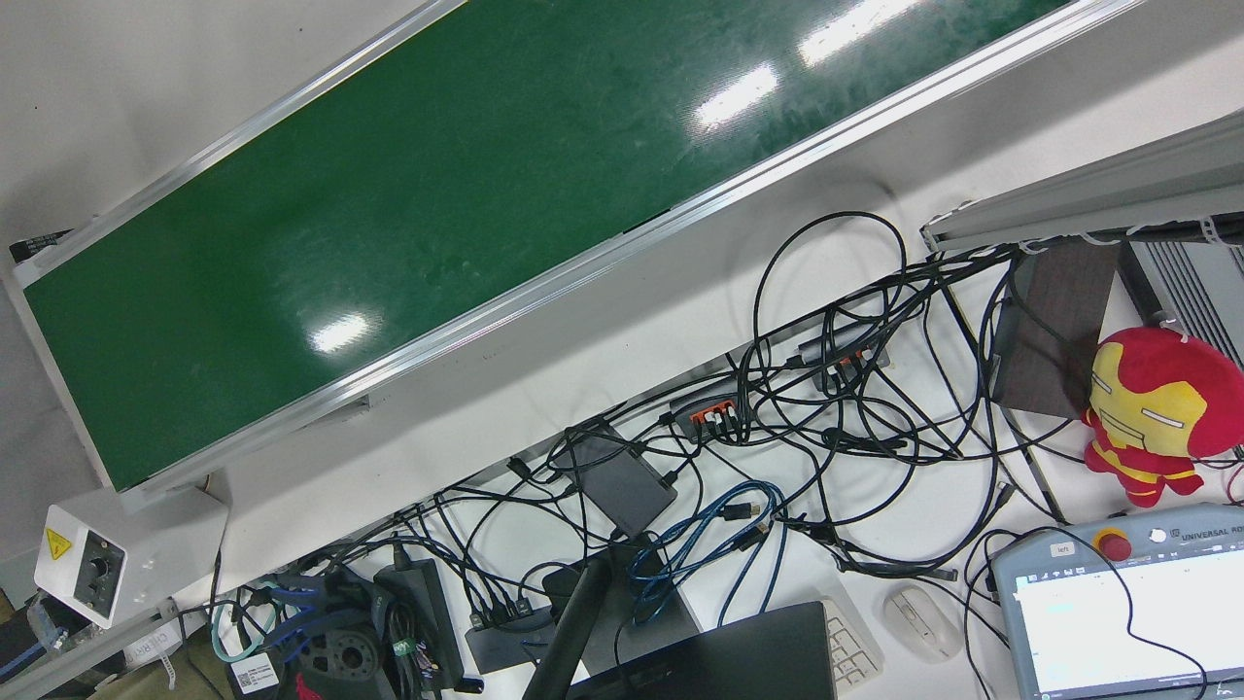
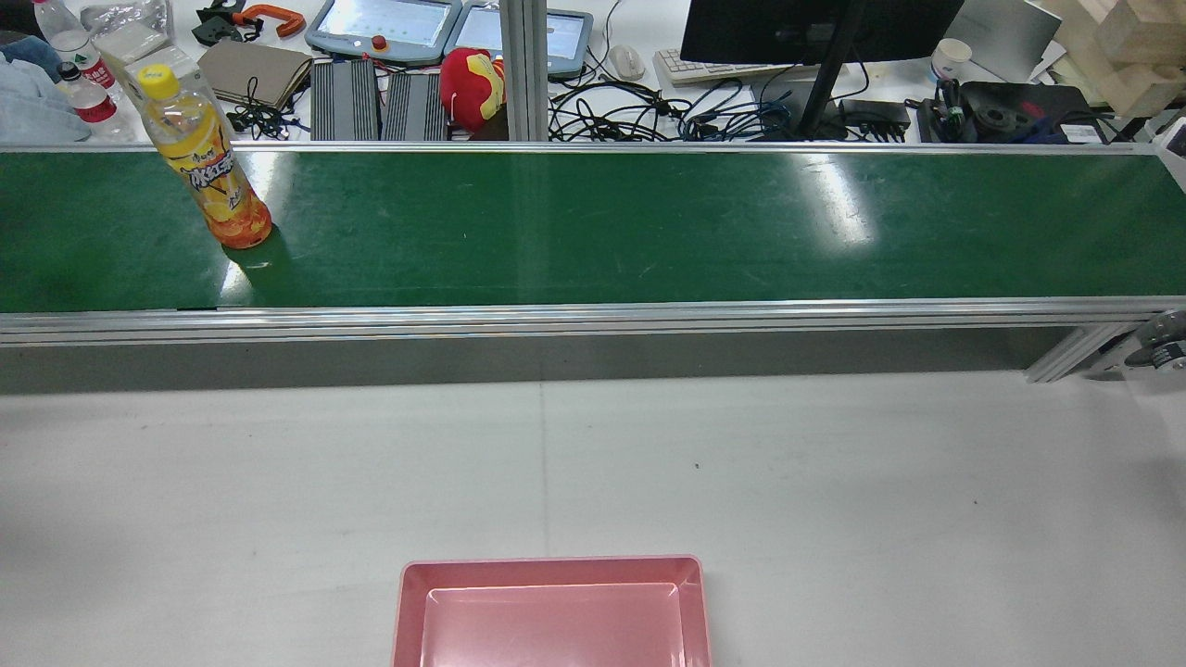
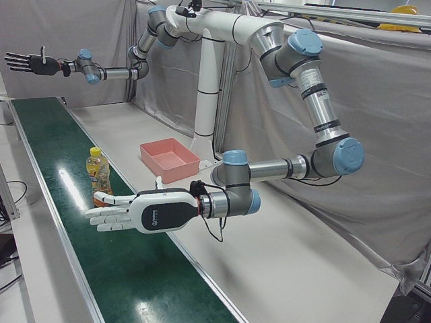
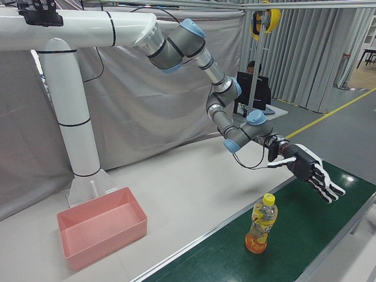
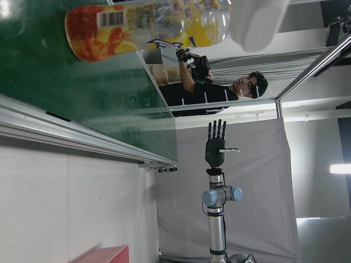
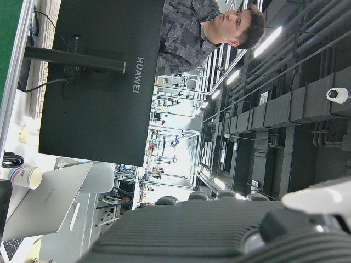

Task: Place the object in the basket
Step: 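Move the left hand toward the juice bottle on the conveyor, then close the left hand fingers around the yellow-capped juice bottle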

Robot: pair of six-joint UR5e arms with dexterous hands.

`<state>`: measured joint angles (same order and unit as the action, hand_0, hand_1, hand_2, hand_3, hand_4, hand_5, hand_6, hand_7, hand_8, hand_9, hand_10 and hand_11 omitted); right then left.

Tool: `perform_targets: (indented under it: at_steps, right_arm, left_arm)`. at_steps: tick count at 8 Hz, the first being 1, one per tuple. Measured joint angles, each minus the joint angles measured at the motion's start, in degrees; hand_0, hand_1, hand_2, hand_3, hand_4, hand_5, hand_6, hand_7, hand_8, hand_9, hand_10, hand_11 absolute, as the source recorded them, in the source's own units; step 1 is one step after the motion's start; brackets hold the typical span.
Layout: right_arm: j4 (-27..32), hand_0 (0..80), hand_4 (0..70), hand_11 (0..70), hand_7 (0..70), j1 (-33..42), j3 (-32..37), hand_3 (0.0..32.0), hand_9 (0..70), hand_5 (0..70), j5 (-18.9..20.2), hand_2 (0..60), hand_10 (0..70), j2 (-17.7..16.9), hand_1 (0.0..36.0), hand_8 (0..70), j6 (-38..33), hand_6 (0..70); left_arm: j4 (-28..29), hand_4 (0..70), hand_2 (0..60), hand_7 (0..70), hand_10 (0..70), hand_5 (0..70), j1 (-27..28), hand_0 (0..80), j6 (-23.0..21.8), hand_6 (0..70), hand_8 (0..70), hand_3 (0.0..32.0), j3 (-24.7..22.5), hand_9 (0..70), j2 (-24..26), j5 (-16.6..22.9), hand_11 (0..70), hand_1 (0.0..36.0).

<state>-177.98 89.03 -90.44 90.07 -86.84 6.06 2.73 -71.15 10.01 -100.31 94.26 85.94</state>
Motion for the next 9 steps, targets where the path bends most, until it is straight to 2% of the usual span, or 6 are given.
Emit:
perform_targets:
  at_steps: [1, 2, 4, 5, 6, 9]
  right_arm:
    - [0.0, 0.0, 0.0, 0.0, 0.0, 0.0, 0.0, 0.0, 0.0, 0.0, 0.01, 0.0, 0.0, 0.0, 0.0, 0.0, 0.0, 0.0]
    - [0.0, 0.0, 0.0, 0.0, 0.0, 0.0, 0.0, 0.0, 0.0, 0.0, -0.01, 0.0, 0.0, 0.0, 0.0, 0.0, 0.0, 0.0]
    - [0.0, 0.0, 0.0, 0.0, 0.0, 0.0, 0.0, 0.0, 0.0, 0.0, 0.0, 0.0, 0.0, 0.0, 0.0, 0.0, 0.0, 0.0]
    - [0.0, 0.0, 0.0, 0.0, 0.0, 0.0, 0.0, 0.0, 0.0, 0.0, -0.02, 0.0, 0.0, 0.0, 0.0, 0.0, 0.0, 0.0]
    - [0.0, 0.0, 0.0, 0.0, 0.0, 0.0, 0.0, 0.0, 0.0, 0.0, -0.05, 0.0, 0.0, 0.0, 0.0, 0.0, 0.0, 0.0]
    - [0.0, 0.0, 0.0, 0.0, 0.0, 0.0, 0.0, 0.0, 0.0, 0.0, -0.05, 0.0, 0.0, 0.0, 0.0, 0.0, 0.0, 0.0]
  left_arm:
    - [-0.15, 8.6, 0.0, 0.0, 4.0, 20.3, 0.98, 80.0, 0.47, 0.0, 5.1, 2.0, -0.29, 5.6, 0.3, -0.08, 8.9, 10.7]
    - [-1.03, 7.7, 0.0, 0.0, 3.6, 19.2, 2.93, 80.0, 0.68, 0.0, 5.3, 2.6, -0.35, 5.9, 1.67, -1.23, 8.0, 8.7]
    - [-2.55, 8.3, 0.0, 0.0, 3.3, 21.8, 7.68, 80.0, 0.79, 0.0, 5.2, 1.8, -0.3, 5.8, 3.87, -6.76, 7.8, 11.5]
    - [-2.98, 8.2, 0.0, 0.0, 3.6, 21.6, 9.24, 80.0, 0.9, 0.0, 5.3, 1.6, -0.18, 6.0, 4.24, -8.43, 8.1, 11.0]
    - [-3.48, 6.9, 0.0, 0.0, 2.5, 20.9, 10.05, 80.0, 1.5, 0.0, 4.9, 2.2, -0.07, 5.5, 4.79, -9.27, 6.3, 8.8]
    - [-7.49, 6.8, 0.0, 0.0, 2.0, 22.5, 10.64, 80.0, 3.85, 0.0, 4.8, 1.4, 0.45, 5.3, 9.52, -9.83, 5.6, 8.9]
